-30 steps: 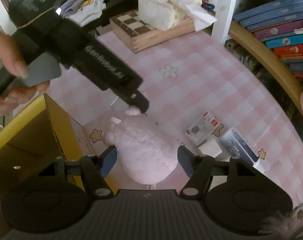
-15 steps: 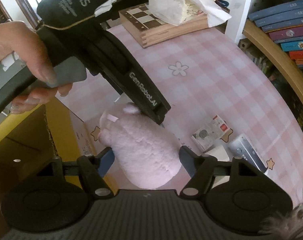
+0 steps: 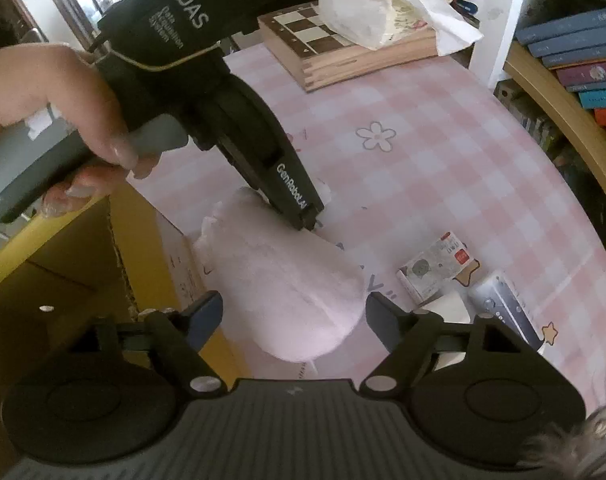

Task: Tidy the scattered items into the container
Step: 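Grasp the white charger with the left tool while the right tool grips the pink pig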

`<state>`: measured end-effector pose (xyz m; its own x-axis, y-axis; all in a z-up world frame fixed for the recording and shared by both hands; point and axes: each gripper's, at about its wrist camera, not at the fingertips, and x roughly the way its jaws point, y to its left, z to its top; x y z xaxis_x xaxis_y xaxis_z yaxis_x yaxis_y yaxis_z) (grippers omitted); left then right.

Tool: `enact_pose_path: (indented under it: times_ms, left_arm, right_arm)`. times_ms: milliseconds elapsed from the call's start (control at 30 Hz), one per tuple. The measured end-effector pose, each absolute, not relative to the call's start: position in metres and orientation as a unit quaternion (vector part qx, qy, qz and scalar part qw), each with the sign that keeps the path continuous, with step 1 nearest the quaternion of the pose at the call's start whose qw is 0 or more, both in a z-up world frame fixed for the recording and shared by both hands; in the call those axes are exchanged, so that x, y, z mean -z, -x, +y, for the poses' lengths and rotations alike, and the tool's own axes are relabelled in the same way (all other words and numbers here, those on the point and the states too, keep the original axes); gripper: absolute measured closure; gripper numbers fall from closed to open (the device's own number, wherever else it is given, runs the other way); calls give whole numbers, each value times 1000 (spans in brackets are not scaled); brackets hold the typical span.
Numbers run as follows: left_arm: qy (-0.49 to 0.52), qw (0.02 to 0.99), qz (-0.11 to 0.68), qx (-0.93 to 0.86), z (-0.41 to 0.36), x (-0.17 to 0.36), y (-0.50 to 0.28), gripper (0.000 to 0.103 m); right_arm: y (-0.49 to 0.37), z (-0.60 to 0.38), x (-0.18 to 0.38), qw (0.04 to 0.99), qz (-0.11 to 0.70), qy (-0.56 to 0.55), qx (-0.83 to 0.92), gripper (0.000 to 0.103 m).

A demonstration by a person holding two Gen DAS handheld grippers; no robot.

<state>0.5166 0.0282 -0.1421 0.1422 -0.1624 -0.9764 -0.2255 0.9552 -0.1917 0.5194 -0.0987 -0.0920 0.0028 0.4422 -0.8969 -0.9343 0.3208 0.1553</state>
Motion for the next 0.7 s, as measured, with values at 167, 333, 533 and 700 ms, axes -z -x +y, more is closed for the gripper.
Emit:
enact_pose_path:
  times_ms: [167, 333, 533, 700]
  left_arm:
    - [146, 745, 650, -19, 30, 141, -511, 61]
    - [152, 752, 642, -12, 33, 136, -507, 61]
    - [173, 767, 618, -10, 44, 116, -500, 61]
    - [179, 771, 612, -13, 58, 106, -493, 61]
  right_arm:
    - [-518, -95, 93, 656, 476, 263, -524, 23]
    - [-516, -88, 92, 647, 471, 278, -531, 23]
    - [-522, -75, 95, 615, 467, 305, -557, 10]
    - [-532, -61, 105, 589, 482, 301, -575, 2]
